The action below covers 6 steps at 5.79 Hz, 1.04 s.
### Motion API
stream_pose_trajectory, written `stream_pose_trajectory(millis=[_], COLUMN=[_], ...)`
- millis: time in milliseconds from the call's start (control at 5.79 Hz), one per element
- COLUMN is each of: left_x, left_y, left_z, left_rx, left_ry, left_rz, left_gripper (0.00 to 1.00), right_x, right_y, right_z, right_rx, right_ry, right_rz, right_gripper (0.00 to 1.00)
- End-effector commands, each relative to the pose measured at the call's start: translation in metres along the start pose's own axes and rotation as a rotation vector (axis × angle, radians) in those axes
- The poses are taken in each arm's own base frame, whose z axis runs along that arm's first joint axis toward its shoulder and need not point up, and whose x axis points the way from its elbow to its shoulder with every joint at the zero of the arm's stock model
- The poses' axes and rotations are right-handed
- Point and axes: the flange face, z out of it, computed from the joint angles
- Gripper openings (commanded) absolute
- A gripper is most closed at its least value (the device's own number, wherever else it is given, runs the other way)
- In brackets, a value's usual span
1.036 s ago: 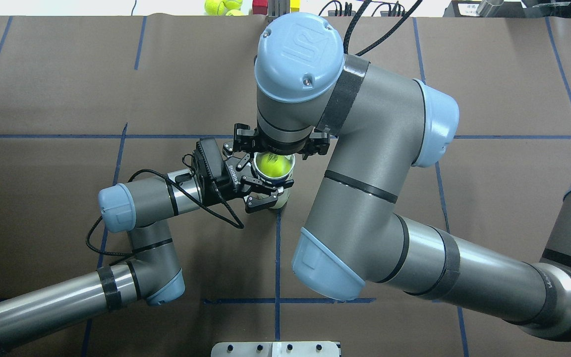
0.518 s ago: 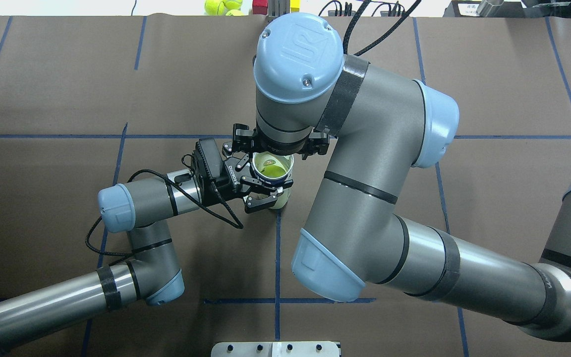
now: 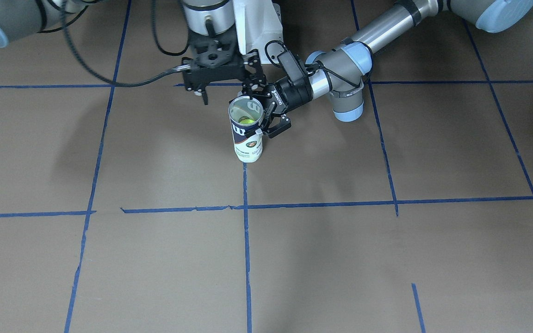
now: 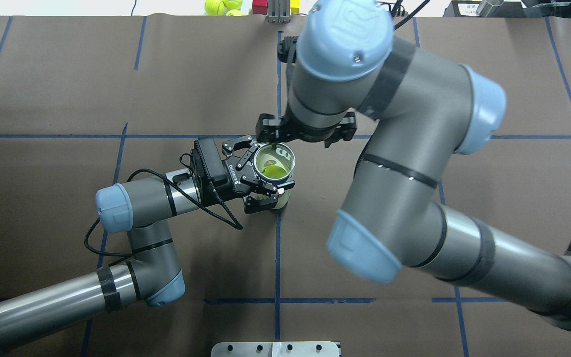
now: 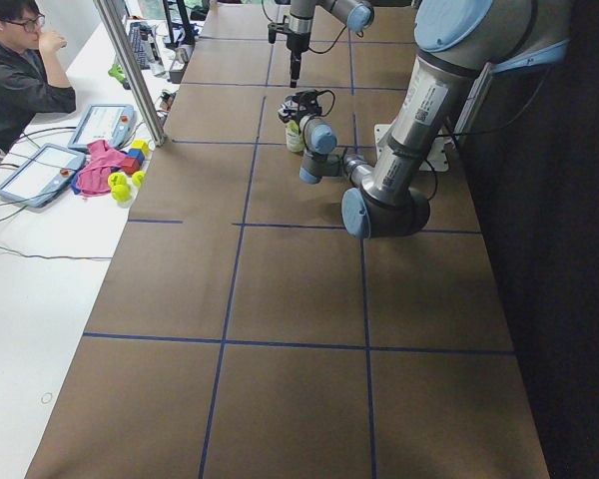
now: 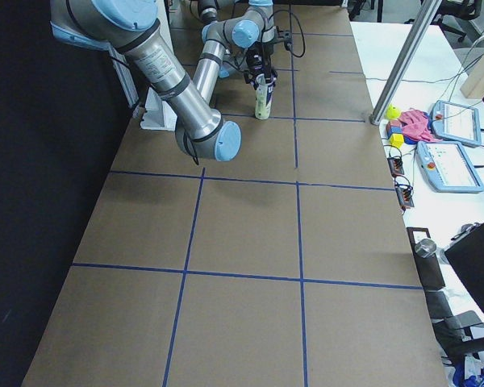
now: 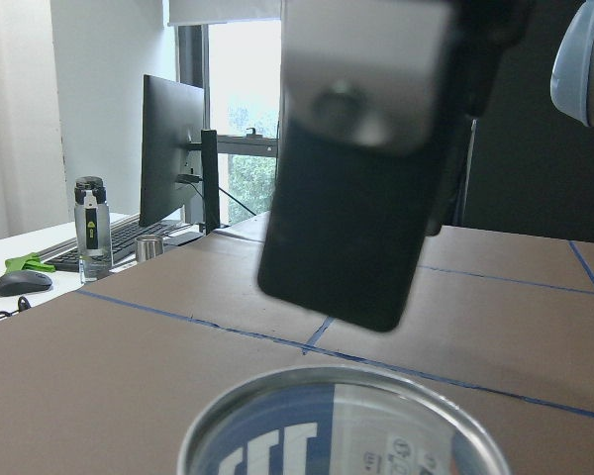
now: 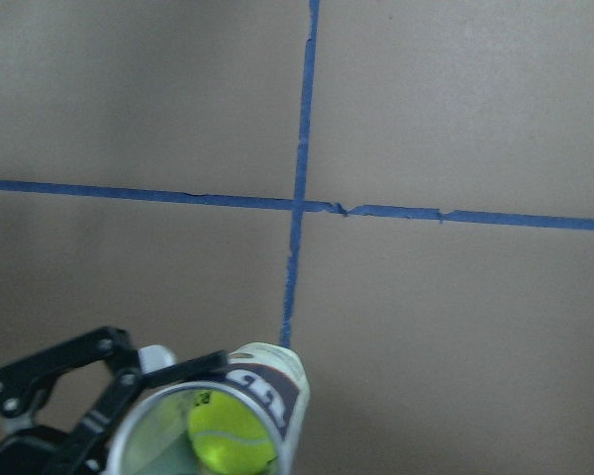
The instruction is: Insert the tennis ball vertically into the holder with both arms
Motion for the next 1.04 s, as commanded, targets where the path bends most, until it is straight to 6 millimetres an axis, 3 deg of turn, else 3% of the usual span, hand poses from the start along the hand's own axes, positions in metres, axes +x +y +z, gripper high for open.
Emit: stream_pose_trajectory(millis=[0,518,691,864], left_x=[0.002,0.015,0.007,-0.018], left_y=[-0.005,-0.049,-0.064,-0.077], left_z=[-0.017,-0.033,-0.037,-0.041], left_rx=[0.012,0.093,0.118,0.113], left_ry=[0.004,0.027,0.019,-0.025], left_rz=[0.0,0.001,0.01,0.037], left_gripper=[0.99,1.0,1.0,1.0], right_x=[0.071,0.187,0.229,0.274], right_y=[-0.029,-0.051,-0.055,-0.063], right_z=[0.001,0.028,0.034,0.03], right_rx=[-0.006,-0.031,-0.054,-0.082], right_ry=[0.04,0.14,0.181,0.191], right_rz=[-0.084,-0.233,-0.272,-0.303], right_gripper=[1.0,1.0,1.0,1.0])
